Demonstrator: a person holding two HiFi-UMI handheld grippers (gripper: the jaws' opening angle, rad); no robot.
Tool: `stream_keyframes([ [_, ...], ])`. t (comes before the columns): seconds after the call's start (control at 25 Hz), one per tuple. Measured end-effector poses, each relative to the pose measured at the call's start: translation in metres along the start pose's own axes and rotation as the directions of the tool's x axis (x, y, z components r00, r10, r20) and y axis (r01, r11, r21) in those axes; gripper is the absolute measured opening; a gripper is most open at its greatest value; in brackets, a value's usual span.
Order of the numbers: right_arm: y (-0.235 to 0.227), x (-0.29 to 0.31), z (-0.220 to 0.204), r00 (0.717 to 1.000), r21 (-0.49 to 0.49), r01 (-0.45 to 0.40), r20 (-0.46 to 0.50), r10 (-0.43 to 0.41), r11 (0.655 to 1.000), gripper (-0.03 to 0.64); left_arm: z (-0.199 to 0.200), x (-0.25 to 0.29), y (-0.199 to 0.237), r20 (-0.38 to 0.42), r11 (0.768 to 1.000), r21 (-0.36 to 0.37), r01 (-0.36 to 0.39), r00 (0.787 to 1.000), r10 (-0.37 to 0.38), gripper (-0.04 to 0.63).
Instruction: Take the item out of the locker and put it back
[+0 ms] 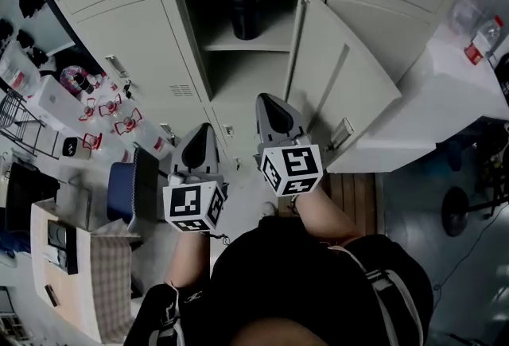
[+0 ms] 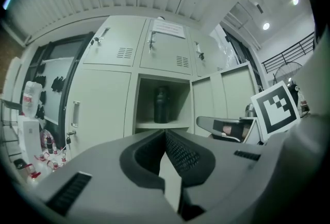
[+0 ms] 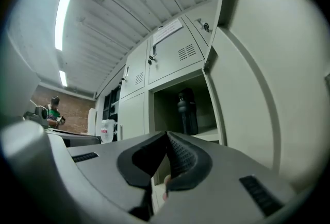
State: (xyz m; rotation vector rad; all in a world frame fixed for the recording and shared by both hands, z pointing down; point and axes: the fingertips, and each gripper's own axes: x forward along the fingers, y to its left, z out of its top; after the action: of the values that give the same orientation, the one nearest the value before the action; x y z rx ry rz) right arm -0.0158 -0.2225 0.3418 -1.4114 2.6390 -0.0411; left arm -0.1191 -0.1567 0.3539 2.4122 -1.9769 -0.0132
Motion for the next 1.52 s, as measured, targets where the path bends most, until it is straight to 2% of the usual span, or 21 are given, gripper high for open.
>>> stream_keyframes([
  [0.4,-0.048,0.074,0.000,0.999,0.000,0.016,0.044,-0.016,1.000,0.014,-0.008,0.113,0.021,0.023,1.000,0.018,0.012,1.000,-0.013,0.012],
  [0.56,-0.054,0.084,0.004,0.998,-0.032,0.030,0.056,-0.028,0.999,0.014,-0.012,0.137,0.027,0.016,0.999,-0.002,0.036,0.999,-0.036,0.012],
  [0.92,-0.057,0.110,0.011,0.994,-0.057,0.085,0.072,-0.081,0.995,0.011,-0.005,0.174,0.039,0.034,0.991,0.020,0.131,0.991,-0.131,0.012],
  [0.96,-0.055,0.116,0.013,0.995,-0.053,0.074,0.069,-0.071,0.996,0.096,-0.005,0.176,0.041,0.034,0.990,0.021,0.137,0.990,-0.138,0.012],
  [1.0,-0.053,0.121,0.014,0.996,-0.044,0.060,0.065,-0.057,0.997,0.232,-0.004,0.177,0.043,0.034,0.990,0.023,0.142,0.989,-0.143,0.012],
  [1.04,-0.052,0.127,0.016,0.997,-0.034,0.053,0.065,-0.051,0.998,0.281,-0.004,0.179,0.046,0.034,0.989,0.024,0.146,0.989,-0.147,0.012],
  [1.16,-0.052,0.143,0.022,0.995,-0.037,0.075,0.075,-0.072,0.997,0.333,-0.002,0.181,0.054,0.036,0.988,0.029,0.153,0.987,-0.154,0.012],
  [1.32,-0.051,0.170,0.027,0.994,-0.075,0.096,0.059,-0.092,0.993,0.372,0.000,0.180,0.068,0.039,0.989,0.030,0.148,0.988,-0.149,0.012],
  [1.52,-0.056,0.206,0.034,0.988,-0.106,0.157,0.020,-0.156,0.982,0.413,-0.002,0.175,0.087,0.037,0.991,0.025,0.128,0.991,-0.129,0.012],
])
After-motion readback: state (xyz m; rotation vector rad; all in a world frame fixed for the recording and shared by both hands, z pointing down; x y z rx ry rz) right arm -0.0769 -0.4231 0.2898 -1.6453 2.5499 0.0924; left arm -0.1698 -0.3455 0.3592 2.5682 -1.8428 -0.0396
